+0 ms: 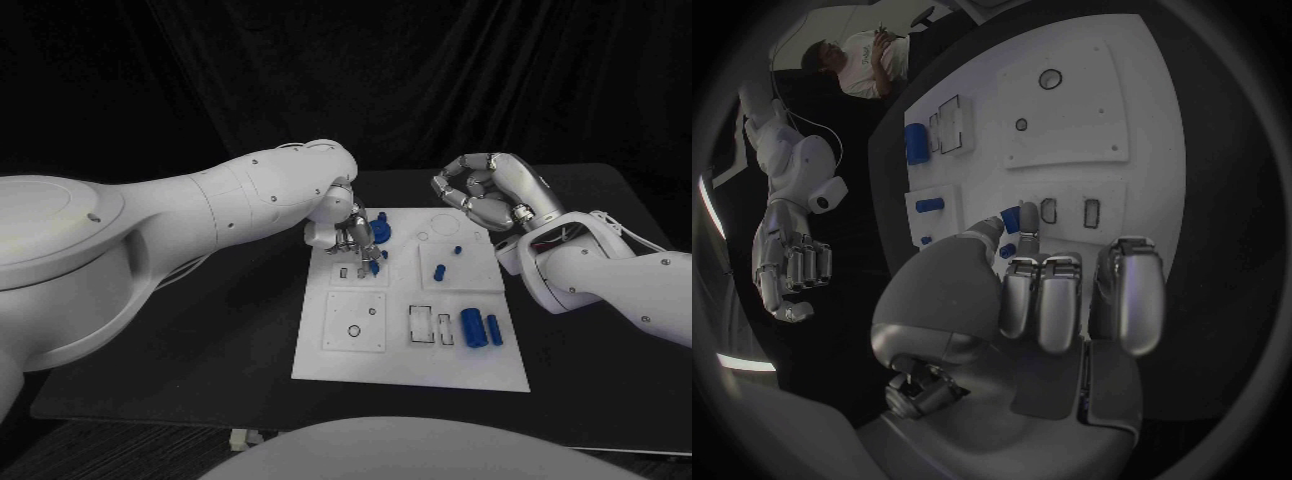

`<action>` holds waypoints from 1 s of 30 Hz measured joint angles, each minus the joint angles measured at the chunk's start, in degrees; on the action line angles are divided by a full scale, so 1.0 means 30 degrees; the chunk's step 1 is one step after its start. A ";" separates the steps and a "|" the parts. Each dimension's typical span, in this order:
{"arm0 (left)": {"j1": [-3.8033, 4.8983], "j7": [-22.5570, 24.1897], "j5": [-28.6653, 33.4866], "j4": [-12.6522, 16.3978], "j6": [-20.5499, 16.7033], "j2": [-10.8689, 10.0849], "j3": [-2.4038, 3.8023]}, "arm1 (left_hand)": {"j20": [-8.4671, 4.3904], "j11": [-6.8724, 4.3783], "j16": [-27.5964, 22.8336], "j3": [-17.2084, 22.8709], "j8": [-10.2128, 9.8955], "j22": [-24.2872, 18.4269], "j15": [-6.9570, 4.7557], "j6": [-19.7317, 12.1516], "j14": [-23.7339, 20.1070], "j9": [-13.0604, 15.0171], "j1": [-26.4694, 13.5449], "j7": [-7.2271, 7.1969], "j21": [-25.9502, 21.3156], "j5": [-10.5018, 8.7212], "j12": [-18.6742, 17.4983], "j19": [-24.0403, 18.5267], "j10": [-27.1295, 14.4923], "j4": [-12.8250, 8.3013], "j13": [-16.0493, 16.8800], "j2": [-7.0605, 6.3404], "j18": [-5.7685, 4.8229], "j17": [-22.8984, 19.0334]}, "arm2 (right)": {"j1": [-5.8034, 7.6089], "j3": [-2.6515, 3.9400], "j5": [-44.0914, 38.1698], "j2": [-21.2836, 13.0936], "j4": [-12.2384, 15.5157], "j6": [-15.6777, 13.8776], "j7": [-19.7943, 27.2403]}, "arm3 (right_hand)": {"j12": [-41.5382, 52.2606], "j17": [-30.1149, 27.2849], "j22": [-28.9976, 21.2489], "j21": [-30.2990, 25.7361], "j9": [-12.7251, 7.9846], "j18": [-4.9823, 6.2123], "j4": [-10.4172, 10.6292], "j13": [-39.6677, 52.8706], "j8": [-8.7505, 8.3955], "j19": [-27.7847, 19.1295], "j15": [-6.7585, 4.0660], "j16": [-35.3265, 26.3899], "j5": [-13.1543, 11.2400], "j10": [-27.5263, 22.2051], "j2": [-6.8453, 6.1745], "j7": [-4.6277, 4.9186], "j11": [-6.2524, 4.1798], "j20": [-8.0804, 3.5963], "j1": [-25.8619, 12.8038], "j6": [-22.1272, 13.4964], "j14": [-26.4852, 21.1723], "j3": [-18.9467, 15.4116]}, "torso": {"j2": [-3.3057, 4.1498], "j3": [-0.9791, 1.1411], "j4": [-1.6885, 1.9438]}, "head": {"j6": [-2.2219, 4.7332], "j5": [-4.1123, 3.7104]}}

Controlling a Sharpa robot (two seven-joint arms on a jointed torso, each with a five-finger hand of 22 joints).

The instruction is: Assemble the parts on the task board

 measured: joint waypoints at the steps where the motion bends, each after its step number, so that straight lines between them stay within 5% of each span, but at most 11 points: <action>1: -0.0004 0.0000 -0.0003 0.0000 -0.0005 0.0017 0.0000 | 0.0000 0.0000 0.0000 0.0000 0.0000 0.0000 0.0001 0.0008 0.0000 0.0000 0.0000 0.0008 0.0000 -0.0001 0.0000 -0.0001 0.0000 0.0000 0.0000 0.0000 0.0001 0.0000 | -0.0002 0.0000 0.0000 0.0002 -0.0002 0.0021 -0.0013 | 0.0000 0.0000 0.0000 0.0000 0.0000 0.0000 0.0000 0.0000 0.0000 0.0000 0.0000 0.0000 0.0000 0.0000 0.0000 0.0000 0.0000 0.0000 0.0000 0.0000 0.0000 0.0000 | 0.0000 0.0000 0.0000 | 0.0000 0.0000; 30: -0.0050 -0.0001 -0.0111 -0.0092 -0.0139 0.0177 0.0002 | 0.0001 0.0001 0.0000 0.0844 -0.0558 0.0000 0.0000 0.0212 -0.0001 -0.0150 0.0829 -0.0057 -0.0369 0.1723 0.0000 0.0000 0.0000 -0.0947 0.0000 -0.0073 0.0002 0.0000 | -0.0086 0.0000 -0.0006 0.0022 -0.0023 0.0360 -0.0190 | 0.0000 0.0000 -0.0006 0.0002 -0.0016 0.0000 -0.0053 0.0000 0.0000 0.0000 0.0000 0.0000 -0.0245 0.0000 0.0000 0.0000 0.0000 0.0000 0.0000 0.0000 0.0000 0.0051 | -0.0002 0.0000 -0.0002 | 0.0000 0.0092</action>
